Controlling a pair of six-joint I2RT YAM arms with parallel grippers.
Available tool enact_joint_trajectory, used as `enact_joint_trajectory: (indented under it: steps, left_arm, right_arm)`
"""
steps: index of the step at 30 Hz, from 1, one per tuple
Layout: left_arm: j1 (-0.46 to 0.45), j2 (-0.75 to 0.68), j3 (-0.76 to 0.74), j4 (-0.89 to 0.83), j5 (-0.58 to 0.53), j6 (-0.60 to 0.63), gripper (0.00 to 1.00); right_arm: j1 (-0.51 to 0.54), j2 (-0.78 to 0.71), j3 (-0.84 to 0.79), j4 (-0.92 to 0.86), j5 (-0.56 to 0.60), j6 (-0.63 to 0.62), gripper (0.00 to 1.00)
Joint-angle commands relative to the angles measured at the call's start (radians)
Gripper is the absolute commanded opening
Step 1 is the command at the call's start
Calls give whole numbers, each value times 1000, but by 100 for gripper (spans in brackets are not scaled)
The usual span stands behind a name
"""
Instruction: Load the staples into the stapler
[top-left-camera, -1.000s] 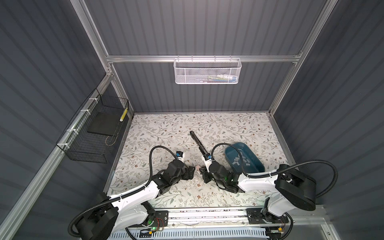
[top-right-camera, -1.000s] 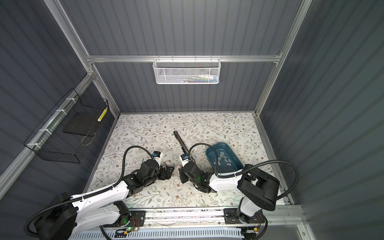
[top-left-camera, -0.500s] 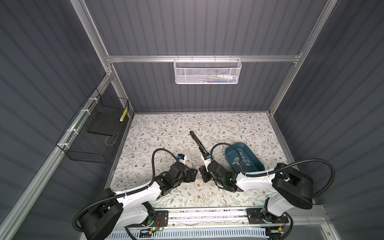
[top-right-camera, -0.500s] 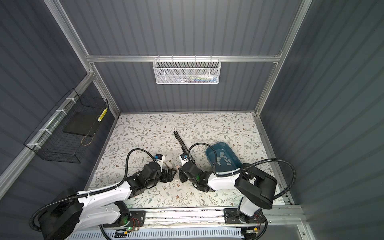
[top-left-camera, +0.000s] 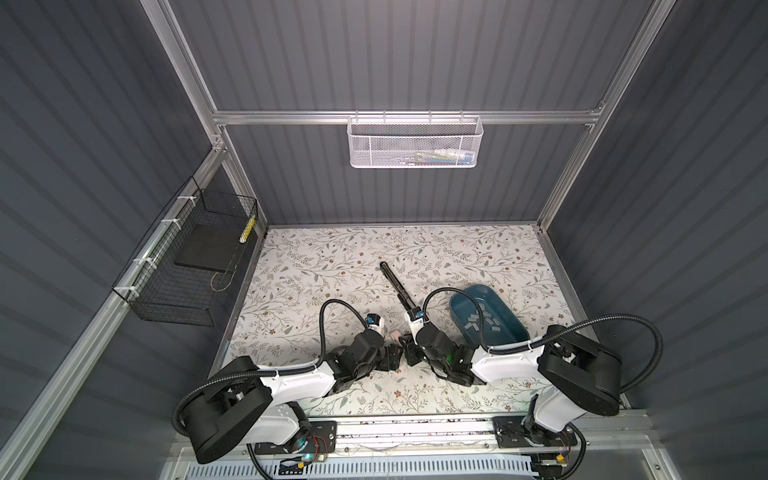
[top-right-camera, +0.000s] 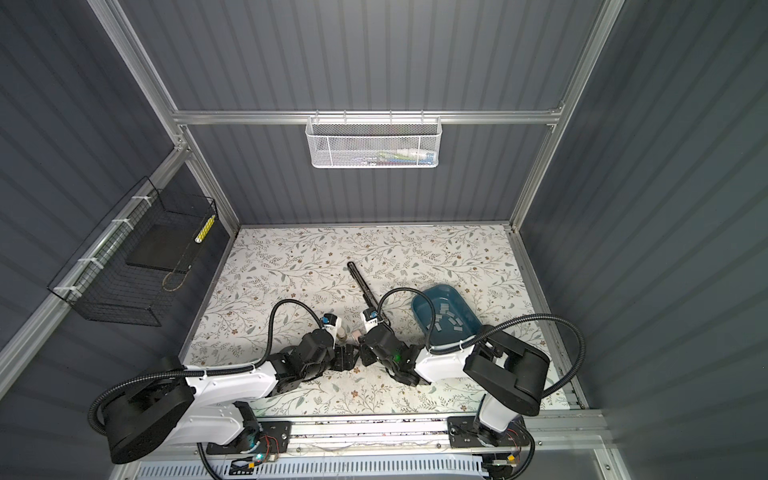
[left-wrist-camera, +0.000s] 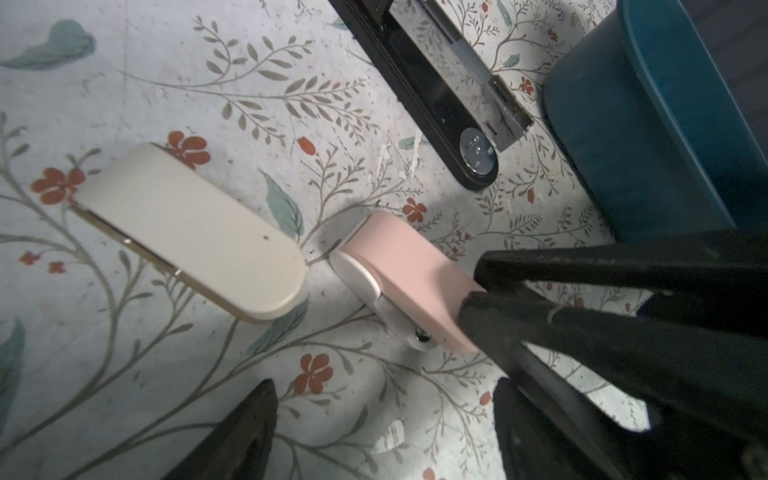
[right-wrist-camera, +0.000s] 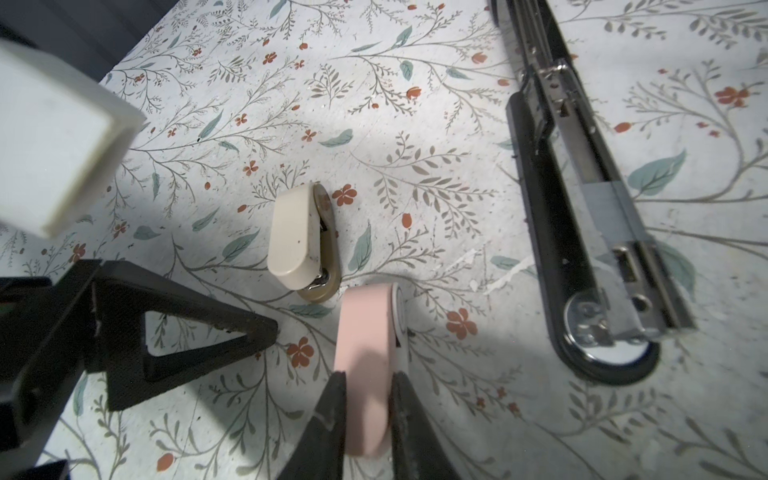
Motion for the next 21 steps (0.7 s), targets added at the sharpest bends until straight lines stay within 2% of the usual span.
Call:
enact_joint_trajectory:
  steps: [1, 7, 21]
  left_arm:
    - [-5, 0, 25, 14, -18, -12, 82]
    - [-4, -34, 24, -22, -63, -16, 82]
    - [-6, -21, 26, -13, -69, -19, 82]
  right_arm:
    - [2, 29, -30, -42, 4, 9, 22]
    - [1, 34, -34, -39, 10, 11, 22]
    - [-1, 47, -52, -30, 28, 23, 22]
